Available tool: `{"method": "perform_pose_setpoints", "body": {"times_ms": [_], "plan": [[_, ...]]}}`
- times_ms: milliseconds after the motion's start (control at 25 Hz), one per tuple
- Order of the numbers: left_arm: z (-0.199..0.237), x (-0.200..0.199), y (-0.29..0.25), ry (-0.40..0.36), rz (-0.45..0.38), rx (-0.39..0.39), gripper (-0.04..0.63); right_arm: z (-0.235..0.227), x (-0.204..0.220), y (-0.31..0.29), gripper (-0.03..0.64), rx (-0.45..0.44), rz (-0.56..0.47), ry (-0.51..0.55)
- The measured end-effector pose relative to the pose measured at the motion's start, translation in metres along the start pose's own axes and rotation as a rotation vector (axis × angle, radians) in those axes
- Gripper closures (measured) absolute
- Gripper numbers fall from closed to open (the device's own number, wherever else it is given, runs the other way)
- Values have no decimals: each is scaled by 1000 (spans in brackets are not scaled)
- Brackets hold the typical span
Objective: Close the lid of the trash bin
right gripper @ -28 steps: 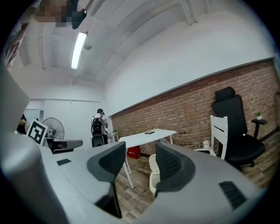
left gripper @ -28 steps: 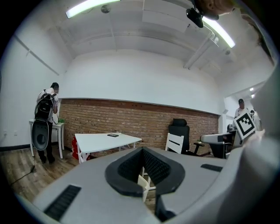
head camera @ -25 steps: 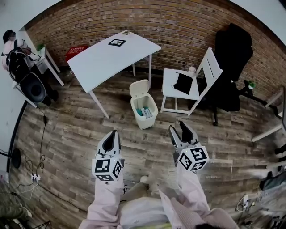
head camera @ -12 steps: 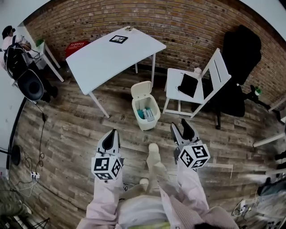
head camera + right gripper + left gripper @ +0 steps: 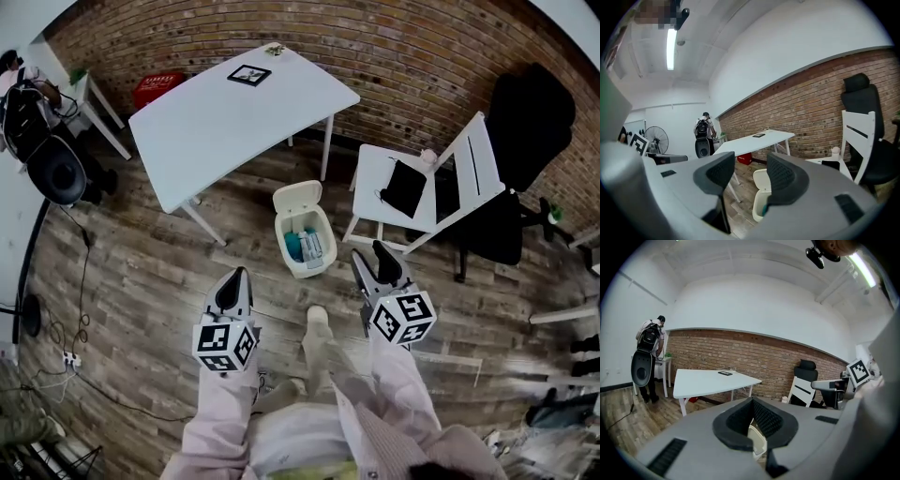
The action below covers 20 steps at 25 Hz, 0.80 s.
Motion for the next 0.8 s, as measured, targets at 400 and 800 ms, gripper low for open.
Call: {"method": "perform_pose_setpoints", "body": {"times_ms": [400, 800], "plan": [[7, 17, -84, 47, 67, -61, 602, -51, 13, -85, 419, -75, 100, -3], [19, 28, -139, 60, 109, -99, 601, -86, 27, -158, 419, -146, 147, 8]]}}
Point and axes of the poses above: the fingertips, and each gripper's own axes: y backward along the fingers, z to its left, x out of its underside, the point moved 6 cm from there along y, backward along the fingers, and after that the axes turned 13 degrees about -z, right-handed, at the moved point
